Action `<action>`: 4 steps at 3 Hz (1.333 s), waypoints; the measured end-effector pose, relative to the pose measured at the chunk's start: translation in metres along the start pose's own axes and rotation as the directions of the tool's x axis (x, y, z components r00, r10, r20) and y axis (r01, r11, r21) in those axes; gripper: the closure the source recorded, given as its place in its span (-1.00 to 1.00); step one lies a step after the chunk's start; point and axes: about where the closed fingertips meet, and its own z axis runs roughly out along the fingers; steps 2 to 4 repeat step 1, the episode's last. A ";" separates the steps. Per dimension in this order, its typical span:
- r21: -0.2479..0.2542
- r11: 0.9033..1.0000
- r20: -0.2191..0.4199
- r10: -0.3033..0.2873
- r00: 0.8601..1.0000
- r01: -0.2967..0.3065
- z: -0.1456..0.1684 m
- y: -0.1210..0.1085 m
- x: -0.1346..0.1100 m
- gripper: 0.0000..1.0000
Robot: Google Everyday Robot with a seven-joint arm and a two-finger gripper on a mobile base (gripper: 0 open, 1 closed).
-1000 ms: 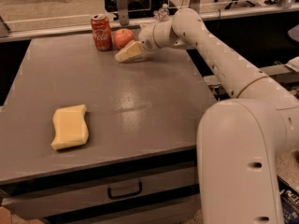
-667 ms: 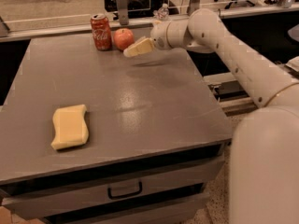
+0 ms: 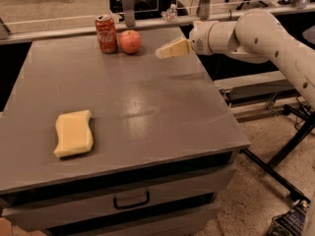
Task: Move apple near coke can
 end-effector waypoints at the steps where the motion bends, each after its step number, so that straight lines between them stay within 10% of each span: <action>1: -0.016 1.000 0.007 -0.009 1.000 0.009 0.010 0.004 -0.001 -1.00; 4: -0.016 1.000 0.007 -0.009 1.000 0.009 0.010 0.004 -0.001 -1.00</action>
Offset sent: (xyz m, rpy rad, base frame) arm 0.0000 0.0000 0.0000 0.0000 0.0000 0.0000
